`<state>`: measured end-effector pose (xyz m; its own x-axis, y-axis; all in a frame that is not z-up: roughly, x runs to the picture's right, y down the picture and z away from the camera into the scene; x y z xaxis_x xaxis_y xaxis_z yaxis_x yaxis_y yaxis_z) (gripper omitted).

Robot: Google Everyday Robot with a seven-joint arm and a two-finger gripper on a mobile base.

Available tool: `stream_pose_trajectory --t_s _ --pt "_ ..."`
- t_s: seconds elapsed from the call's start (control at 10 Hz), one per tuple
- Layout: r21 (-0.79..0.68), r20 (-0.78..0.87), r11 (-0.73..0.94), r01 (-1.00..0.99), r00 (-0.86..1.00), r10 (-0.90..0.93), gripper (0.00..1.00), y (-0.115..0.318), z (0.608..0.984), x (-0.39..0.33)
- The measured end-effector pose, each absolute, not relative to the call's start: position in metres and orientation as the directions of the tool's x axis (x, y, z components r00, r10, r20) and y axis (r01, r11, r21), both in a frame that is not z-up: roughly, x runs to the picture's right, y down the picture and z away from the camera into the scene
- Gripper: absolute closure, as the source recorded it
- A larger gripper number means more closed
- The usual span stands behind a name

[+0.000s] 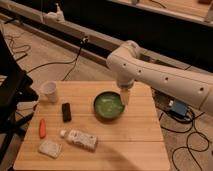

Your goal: Place the white sponge in the ceramic cup

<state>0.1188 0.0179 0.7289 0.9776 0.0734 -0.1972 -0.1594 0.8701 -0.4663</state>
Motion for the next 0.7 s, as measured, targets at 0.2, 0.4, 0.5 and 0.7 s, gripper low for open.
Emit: stream_pose_trajectory --t_s 0.2,0.4,0.5,0.7 --pt "-0.467 -0.197 0.87 -0.159 0.978 0.073 0.2 0.018 0.729 0.119" --pt "-0.462 -0.2 0.873 -0.154 0.977 0.066 0.2 0.017 0.728 0.119" --pt "-0.45 -0.207 0.881 -0.149 0.977 0.059 0.2 0.015 0.726 0.119" --pt "-0.43 -0.18 0.891 -0.145 0.981 0.072 0.2 0.011 0.721 0.104"
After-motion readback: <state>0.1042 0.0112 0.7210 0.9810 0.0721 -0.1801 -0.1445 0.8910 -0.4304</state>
